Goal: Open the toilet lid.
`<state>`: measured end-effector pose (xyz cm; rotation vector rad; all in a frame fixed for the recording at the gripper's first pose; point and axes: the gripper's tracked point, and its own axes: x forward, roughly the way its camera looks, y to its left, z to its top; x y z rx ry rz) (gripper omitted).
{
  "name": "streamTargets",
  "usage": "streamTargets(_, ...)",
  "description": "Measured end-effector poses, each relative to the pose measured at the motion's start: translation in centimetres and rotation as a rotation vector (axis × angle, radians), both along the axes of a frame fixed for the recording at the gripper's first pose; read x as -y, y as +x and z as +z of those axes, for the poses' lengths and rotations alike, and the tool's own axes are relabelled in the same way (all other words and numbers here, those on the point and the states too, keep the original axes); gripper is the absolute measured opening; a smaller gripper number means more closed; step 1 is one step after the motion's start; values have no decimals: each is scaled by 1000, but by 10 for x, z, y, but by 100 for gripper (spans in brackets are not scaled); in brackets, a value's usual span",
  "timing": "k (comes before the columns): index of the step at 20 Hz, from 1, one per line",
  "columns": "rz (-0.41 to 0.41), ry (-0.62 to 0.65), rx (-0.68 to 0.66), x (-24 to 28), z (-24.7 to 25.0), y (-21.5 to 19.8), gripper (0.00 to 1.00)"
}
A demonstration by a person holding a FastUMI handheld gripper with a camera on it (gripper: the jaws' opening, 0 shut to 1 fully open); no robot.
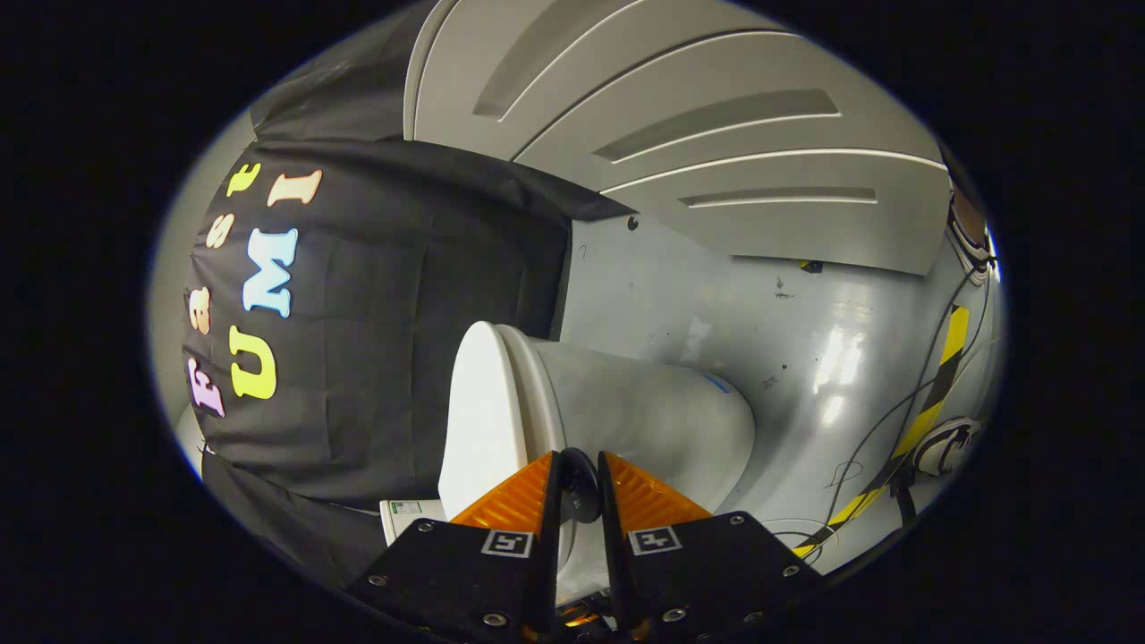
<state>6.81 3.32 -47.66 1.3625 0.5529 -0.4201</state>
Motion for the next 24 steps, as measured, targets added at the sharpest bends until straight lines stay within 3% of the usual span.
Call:
streamTargets(5,-19,21,29,3,2,-1,16)
streamTargets(9,-35,22,61,4,6,0,0)
streamTargets(18,88,-180,7,6,34,1,0)
streamTargets(24,89,-246,17,7,76,4,0)
